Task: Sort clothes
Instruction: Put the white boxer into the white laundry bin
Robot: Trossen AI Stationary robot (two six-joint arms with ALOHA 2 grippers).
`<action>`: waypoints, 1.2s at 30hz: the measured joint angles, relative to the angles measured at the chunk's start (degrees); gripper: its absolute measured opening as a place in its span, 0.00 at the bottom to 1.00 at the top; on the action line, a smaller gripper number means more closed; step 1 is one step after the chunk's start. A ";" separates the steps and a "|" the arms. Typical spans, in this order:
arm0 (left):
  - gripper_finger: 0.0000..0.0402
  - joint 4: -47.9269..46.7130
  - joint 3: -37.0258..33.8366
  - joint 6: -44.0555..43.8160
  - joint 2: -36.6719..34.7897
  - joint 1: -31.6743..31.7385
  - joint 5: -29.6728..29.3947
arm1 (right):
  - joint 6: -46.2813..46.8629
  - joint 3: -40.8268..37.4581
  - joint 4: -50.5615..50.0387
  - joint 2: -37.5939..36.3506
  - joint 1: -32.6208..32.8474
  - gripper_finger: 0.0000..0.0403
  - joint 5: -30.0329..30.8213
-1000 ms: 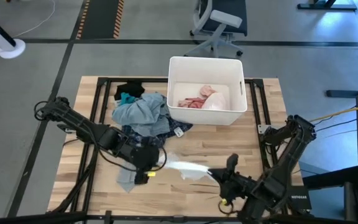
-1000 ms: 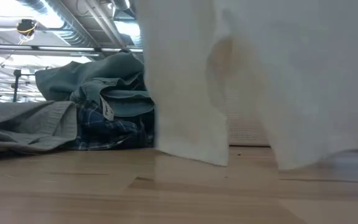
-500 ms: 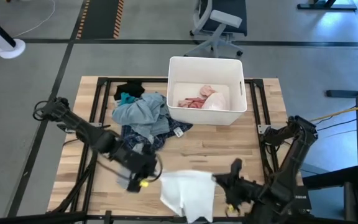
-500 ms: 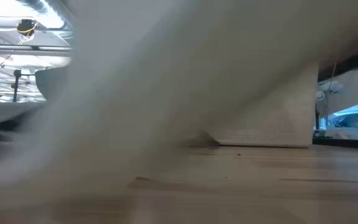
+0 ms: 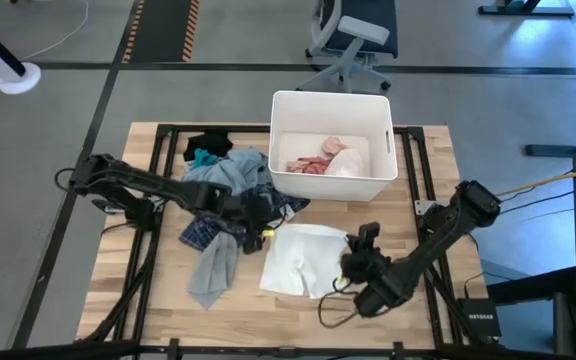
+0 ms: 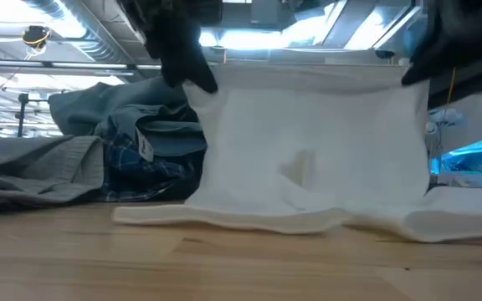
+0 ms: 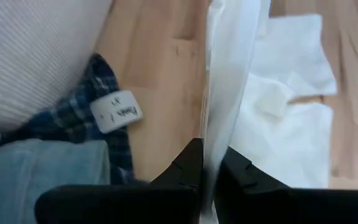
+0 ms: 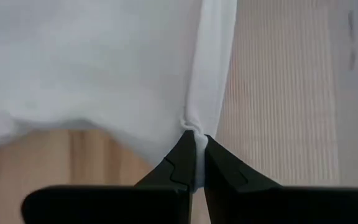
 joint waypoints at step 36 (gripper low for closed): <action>0.43 27.54 -6.43 -1.30 21.96 -8.79 -1.26 | -10.30 -5.03 36.61 3.58 5.12 0.59 -8.08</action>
